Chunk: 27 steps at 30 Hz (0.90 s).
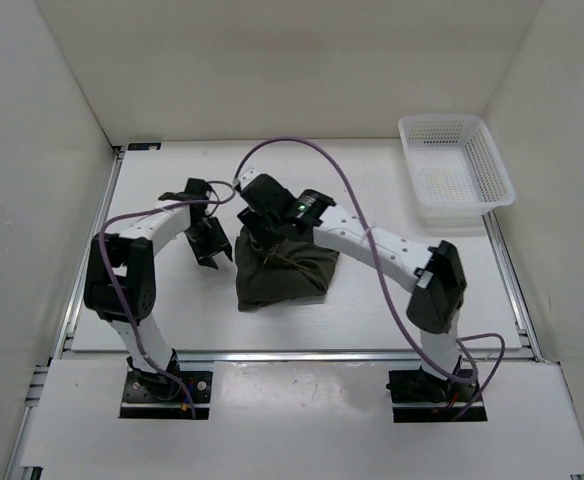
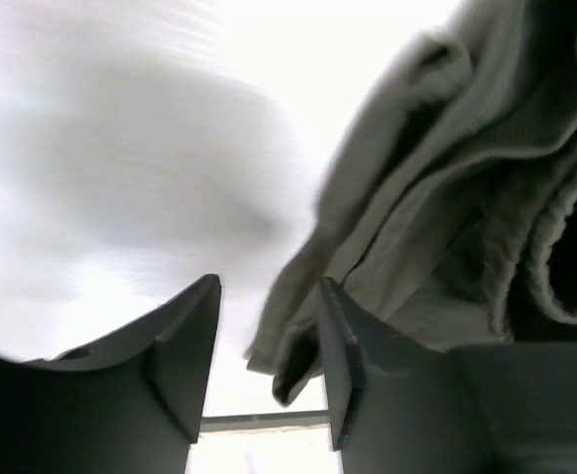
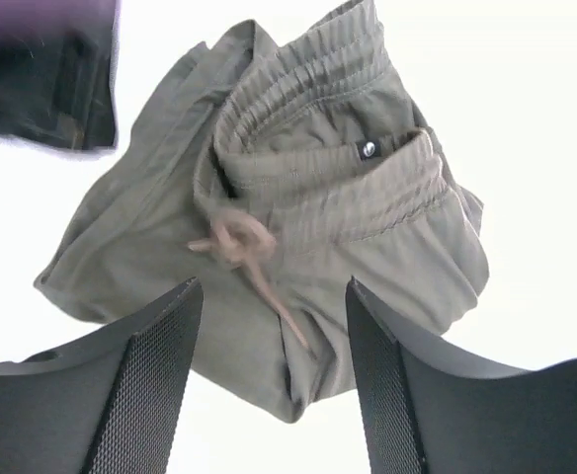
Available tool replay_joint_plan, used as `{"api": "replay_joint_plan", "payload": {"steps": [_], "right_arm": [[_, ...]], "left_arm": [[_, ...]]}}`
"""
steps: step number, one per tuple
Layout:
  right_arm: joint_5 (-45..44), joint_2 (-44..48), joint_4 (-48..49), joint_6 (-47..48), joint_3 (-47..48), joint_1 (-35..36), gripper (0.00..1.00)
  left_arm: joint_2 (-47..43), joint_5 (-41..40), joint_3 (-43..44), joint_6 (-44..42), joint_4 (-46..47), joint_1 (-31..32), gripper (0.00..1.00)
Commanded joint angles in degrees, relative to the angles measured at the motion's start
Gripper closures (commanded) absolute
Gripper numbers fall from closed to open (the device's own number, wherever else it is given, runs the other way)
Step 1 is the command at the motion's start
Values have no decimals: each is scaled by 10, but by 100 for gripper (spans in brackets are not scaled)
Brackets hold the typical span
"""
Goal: Fold and stack the shorts
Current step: Fold the shorts
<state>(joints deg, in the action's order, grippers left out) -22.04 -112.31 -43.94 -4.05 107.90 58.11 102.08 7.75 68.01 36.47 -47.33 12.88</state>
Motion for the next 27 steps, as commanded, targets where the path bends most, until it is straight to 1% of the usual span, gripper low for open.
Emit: {"api": "replay_joint_plan", "payload": {"steps": [1,2,3,4,5,6,7,9,11,12,13,14,15,16,18,20,21,22,23,24,26,27], "right_arm": [[12,114,41,-17,-50,-30,34],[34,149,41,-37,-89,-38,34],[39,163,47,-49,-108,-55,37],[48,176,47,-60,-125,-65,42],[59,194,53,-69,-142,-85,47],[69,199,53,-91,-171,-94,55],[88,199,53,-101,-181,-102,66],[109,194,53,-130,-189,-123,66],[126,188,53,-149,-194,-141,53],[145,188,53,-166,-194,-149,49],[155,188,53,-173,-200,-156,41],[164,188,53,-178,-210,-172,35],[174,188,53,-178,-216,-180,29],[183,188,58,-185,-222,-187,25],[209,188,58,-192,-232,-207,18],[221,182,58,-199,-248,-232,16],[239,182,74,-206,-265,-242,16],[252,182,82,-206,-275,-252,16],[268,182,89,-213,-283,-274,16],[282,182,94,-213,-290,-287,16],[305,177,100,-213,-308,-316,16],[305,177,100,-213,-313,-331,16]], "left_arm": [[-64,3,-9,-24,-20,-49,44],[-81,3,-9,-24,-20,-55,44],[-88,3,-9,-31,-20,-61,44],[-94,3,0,-31,-27,-67,44],[-101,3,5,-36,-27,-67,46],[-101,3,12,-36,-27,-67,49],[-101,3,19,-36,-32,-62,55],[-101,3,48,-42,-32,-35,66],[-87,17,83,-42,-32,0,66],[-74,17,98,-42,-37,13,51],[-66,17,111,-42,-43,27,33],[-56,17,124,-42,-48,48,20],[-31,17,151,-42,-54,58,10],[-18,12,164,-42,-59,68,1],[5,2,194,-37,-69,92,1],[35,-4,215,-37,-74,106,1],[50,-28,242,-37,-85,126,1],[59,-28,258,-42,-91,136,2],[68,-54,273,-42,-97,153,3],[78,-66,306,-50,-110,160,5],[118,-100,344,-58,-130,173,5],[150,-109,383,-67,-150,179,5]]}}
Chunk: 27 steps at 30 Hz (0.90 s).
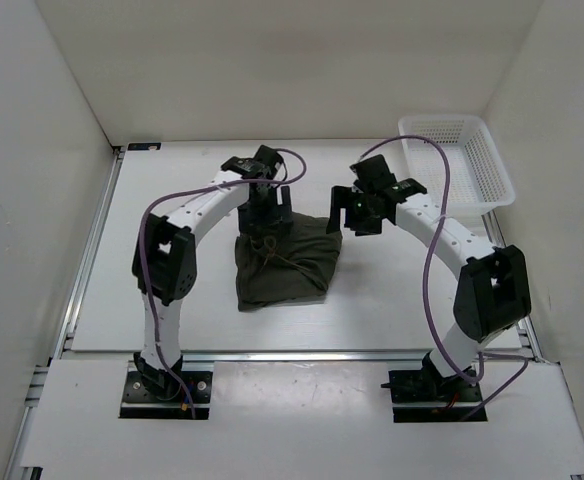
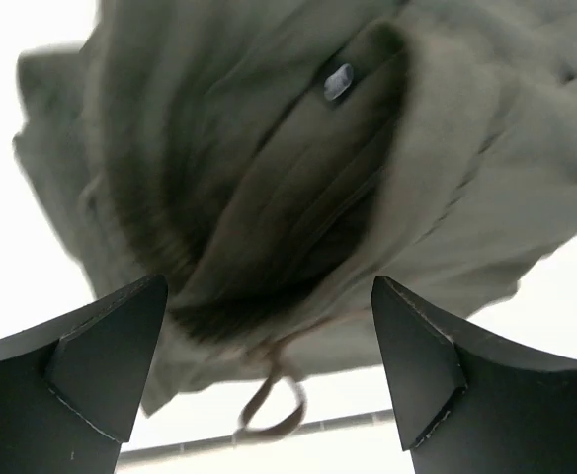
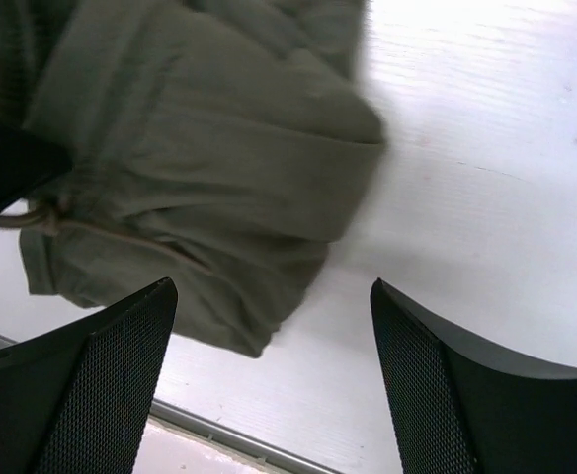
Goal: Fold and stack the shorts
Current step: Fold the shorts
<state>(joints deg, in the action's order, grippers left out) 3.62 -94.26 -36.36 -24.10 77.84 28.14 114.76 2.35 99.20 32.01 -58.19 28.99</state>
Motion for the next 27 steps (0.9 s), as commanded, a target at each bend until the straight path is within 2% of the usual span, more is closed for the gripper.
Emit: {"api": "replay_joint_plan", "payload": {"steps": [1,5,7,9,11,12,13,15,18,22,27], "right_arm": [[48,3,24,-12,-20,-39,16],[53,34,24,0,-58,-70,16],[53,54,24,0,-82,-87,16],[53,71,24,6,-97,-106,16],[59,86,24,12,-116,-117,16],[59,86,24,12,-122,-128,16],[59,93,24,18,-130,-134,16],[64,102,24,18,-136,-146,16],[64,117,18,30,-136,-157,16],[64,129,12,35,-136,-163,16],[64,129,12,41,-136,-163,16]], "left_arm": [[40,-71,90,-22,-50,27,5],[102,-76,165,-45,-75,49,5],[128,-61,188,-50,-81,49,8],[134,-42,195,-50,-81,49,22],[140,-23,200,-50,-81,49,44],[140,-23,200,-50,-81,49,76],[129,-23,205,-50,-90,49,90],[109,-23,211,-37,-97,42,90],[36,-25,169,-9,-97,25,90],[-52,0,80,29,-66,-13,90],[-144,7,-72,108,-23,-25,87]]}}
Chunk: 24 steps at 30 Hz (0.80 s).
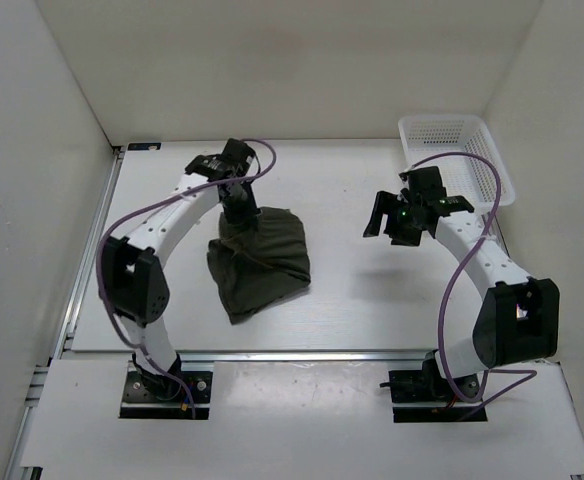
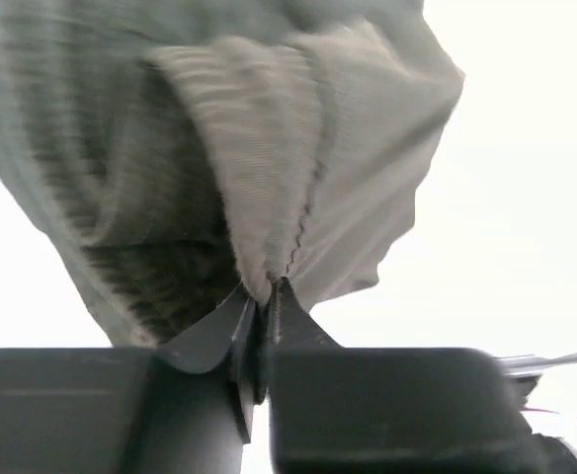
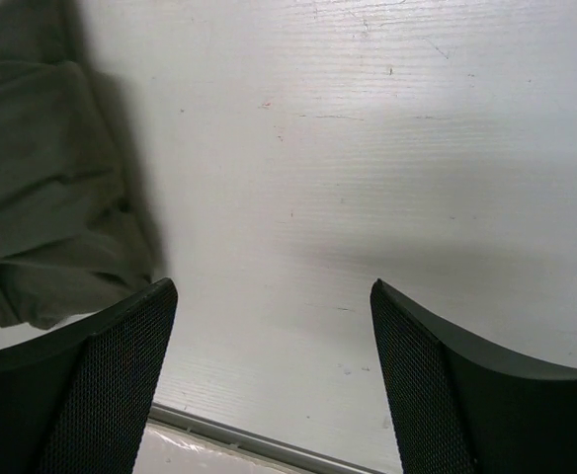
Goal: Fold and stack the shorts
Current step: Fold the shorts
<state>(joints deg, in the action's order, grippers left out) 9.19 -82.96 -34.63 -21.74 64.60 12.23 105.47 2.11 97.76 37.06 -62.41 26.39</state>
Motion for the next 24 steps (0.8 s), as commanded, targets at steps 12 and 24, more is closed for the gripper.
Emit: {"api": "replay_joint_plan", "payload": {"steps": [12,24], "right_arm": [[14,26,-11,17,-20,-4,16],[14,32,-11,17,-20,2,16]], "left_arm": [[-114,-49,-207,139,63,-31,0],[-137,21,-339,158,160,-118,0]]}}
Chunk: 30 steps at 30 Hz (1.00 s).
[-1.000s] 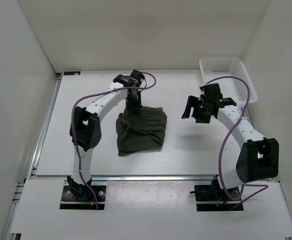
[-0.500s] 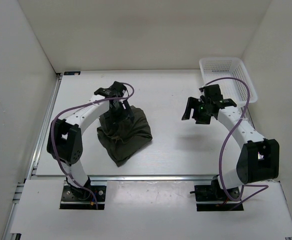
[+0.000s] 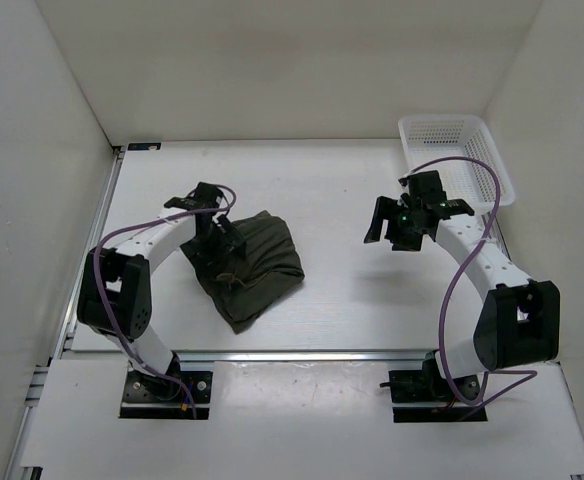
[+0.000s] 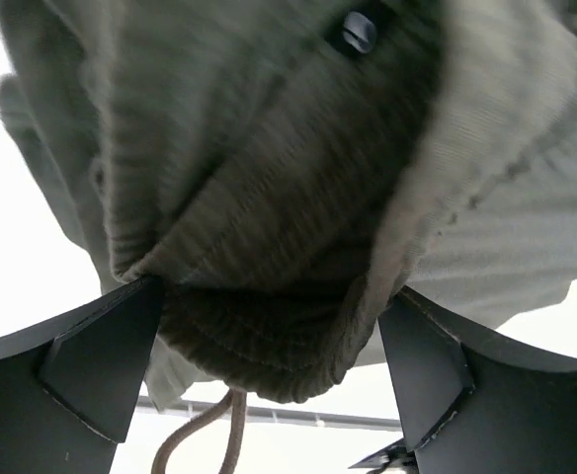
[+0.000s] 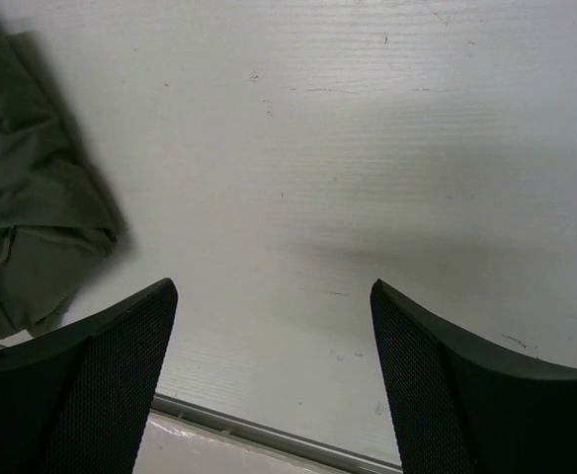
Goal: Fold and stack the shorts
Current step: Fold the shorts
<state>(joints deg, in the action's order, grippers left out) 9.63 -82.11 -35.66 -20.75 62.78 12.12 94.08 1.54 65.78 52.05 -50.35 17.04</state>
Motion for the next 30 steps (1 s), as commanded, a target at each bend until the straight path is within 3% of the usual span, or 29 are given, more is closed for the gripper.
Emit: {"api": "replay_joint_plan", "payload": {"steps": [1,14,22,30], "right_arm": [[9,23,0,7,-2,3,16],[9,23,-6,7,-7,8,16],[14,23,-6,7,-7,13,16],[14,23,-6,7,-2,13,16]], "left_arm": [[-31,27,-33,8,45,-24,0],[-105,22,-88,23,50,-61,0],[-105,5,-99,30,50,-54,0],[-51,5,-99,24,72,-54,0]]}}
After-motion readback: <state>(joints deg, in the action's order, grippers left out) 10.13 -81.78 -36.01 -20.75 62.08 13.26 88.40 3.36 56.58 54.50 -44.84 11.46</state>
